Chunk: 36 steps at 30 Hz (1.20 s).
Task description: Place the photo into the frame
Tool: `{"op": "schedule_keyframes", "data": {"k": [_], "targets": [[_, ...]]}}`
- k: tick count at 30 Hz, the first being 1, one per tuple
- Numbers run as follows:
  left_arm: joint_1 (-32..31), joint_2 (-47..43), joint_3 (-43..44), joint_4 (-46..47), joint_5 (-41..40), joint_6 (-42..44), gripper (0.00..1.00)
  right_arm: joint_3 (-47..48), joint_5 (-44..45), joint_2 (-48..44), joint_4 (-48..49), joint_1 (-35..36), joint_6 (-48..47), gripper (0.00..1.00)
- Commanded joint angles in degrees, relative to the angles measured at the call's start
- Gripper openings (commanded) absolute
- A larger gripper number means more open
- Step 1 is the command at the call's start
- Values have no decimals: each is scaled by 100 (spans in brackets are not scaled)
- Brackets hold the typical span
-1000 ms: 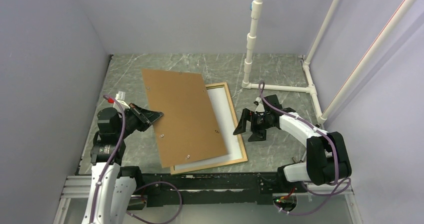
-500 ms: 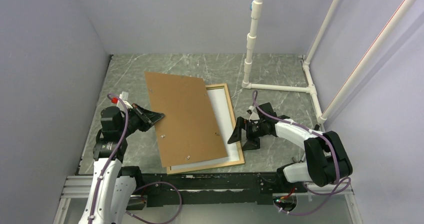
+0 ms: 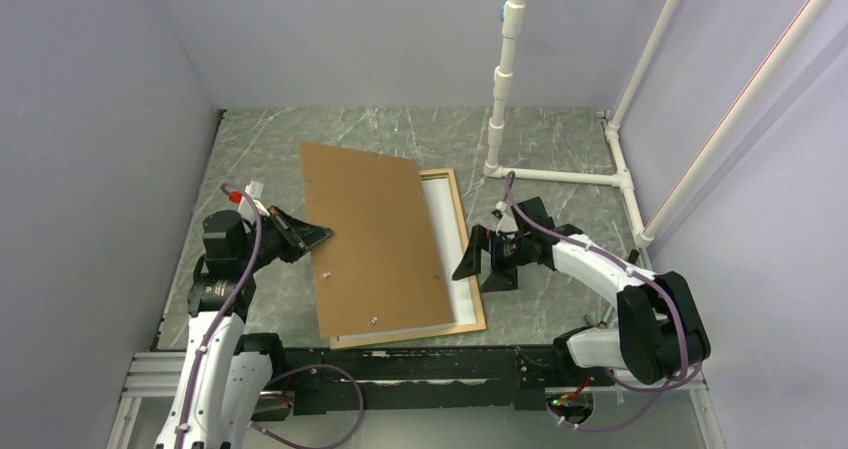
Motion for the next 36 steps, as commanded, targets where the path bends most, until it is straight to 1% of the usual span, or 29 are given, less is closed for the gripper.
{"op": "schedule_keyframes", "data": {"k": [1, 4, 8, 15, 18, 21, 25, 30, 32, 36], "targets": [[27, -117, 95, 953, 779, 237, 0, 894, 245, -334, -382, -48, -330, 100], [25, -294, 93, 1057, 941, 475, 0, 1506, 389, -357, -614, -74, -470, 100], [25, -499, 16, 1291, 1143, 576, 0, 2145, 467, -287, -818, -73, -570, 100], [21, -687, 8, 1468, 1299, 611, 0, 2839, 540, -68, -860, -90, -566, 100], [21, -724, 68, 1309, 1182, 664, 0, 2978, 586, -20, -831, -94, -535, 99], [22, -676, 97, 1166, 1010, 625, 0, 2970, 649, 17, -856, -119, -534, 100], [19, -497, 37, 1104, 749, 325, 0, 2696, 666, -3, -796, -211, -518, 100], [19, -255, -320, 1683, 750, -332, 0, 2272, 806, -54, -805, -353, -544, 100], [21, -190, -419, 1762, 716, -441, 0, 2140, 899, -89, -827, -415, -568, 99], [24, -111, -351, 1229, 461, -290, 0, 1824, 998, -171, -809, -513, -536, 99]]}}
